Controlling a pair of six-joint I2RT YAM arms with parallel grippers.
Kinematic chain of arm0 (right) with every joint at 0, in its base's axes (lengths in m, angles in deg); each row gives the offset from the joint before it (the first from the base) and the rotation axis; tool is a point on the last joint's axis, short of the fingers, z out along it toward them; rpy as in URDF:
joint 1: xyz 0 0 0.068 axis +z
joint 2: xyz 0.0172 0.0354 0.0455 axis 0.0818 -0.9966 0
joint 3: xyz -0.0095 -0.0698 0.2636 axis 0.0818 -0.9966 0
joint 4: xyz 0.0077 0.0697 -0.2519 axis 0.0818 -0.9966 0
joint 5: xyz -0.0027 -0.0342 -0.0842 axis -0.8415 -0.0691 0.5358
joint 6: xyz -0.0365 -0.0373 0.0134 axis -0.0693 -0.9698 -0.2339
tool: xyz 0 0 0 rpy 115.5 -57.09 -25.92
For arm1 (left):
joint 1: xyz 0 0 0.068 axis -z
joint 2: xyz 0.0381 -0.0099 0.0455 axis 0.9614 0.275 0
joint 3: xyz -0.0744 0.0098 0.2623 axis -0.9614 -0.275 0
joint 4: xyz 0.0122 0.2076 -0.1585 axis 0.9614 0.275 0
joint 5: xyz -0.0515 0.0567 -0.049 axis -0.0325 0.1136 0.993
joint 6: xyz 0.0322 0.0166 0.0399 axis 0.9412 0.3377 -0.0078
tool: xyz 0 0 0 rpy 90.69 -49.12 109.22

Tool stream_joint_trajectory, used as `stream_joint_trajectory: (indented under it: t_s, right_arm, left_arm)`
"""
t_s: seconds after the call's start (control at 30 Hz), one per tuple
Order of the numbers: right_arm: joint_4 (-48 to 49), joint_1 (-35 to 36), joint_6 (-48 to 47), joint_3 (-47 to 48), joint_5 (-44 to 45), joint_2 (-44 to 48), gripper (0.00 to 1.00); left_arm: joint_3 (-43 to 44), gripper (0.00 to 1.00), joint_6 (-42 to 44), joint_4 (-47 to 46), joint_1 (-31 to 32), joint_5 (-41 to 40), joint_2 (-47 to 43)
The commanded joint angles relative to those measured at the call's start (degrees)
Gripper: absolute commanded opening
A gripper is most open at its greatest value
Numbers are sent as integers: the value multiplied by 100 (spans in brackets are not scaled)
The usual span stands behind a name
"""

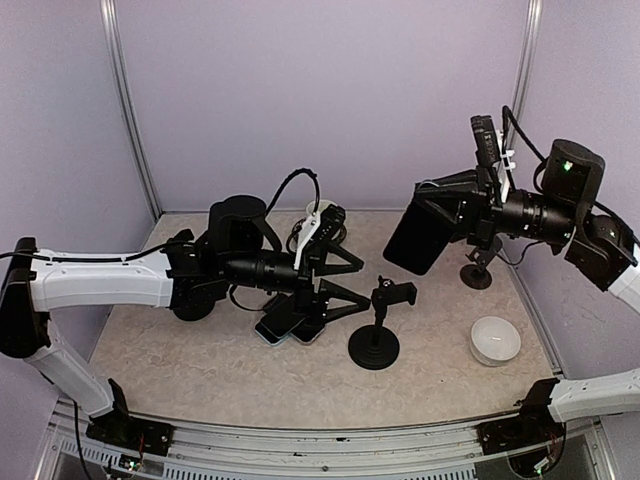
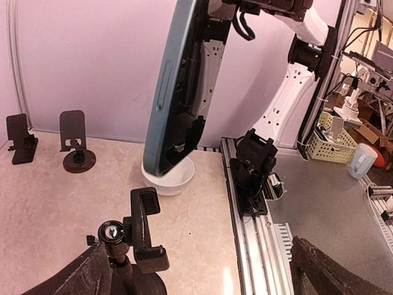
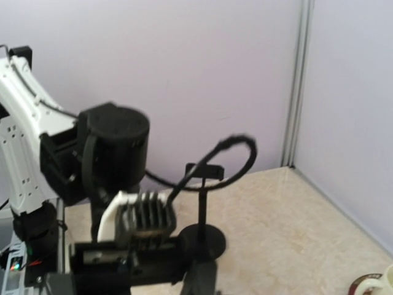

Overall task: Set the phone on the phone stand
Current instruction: Pass from the left arm to the right, then hold the phone stand at the center of the board.

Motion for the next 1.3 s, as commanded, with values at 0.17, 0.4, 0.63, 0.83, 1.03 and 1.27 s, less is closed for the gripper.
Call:
stream_joint_trajectory:
  t_s: [0.17,0.4,0.63,0.83,1.03,1.27]
  right_arm:
    - [-90,-66,-27,-40,-184,352,0]
    - [-275,-66,-79,-29,-94,559,0]
    - [-313,-67,-79,-91,-219,548,0]
    - [-324,-66,-105,-121,-413,488,0]
    - [-338,-66,-136,-151,-451,475,0]
    - [-377,-68,-176,-207,-501,478,0]
  left_arm:
    - [-19,86,-197,-237,221,-480,263]
    - [33,86,-327,-109,343,-1237,493]
    - [130,83,-465,-202,353,-1268,854]
    - [252,71,-375,-222,350,-1136,1051]
    - [379,49,-307,-188,352,-1092,1173]
    - [377,27,-293,-225,346,-1074,1220]
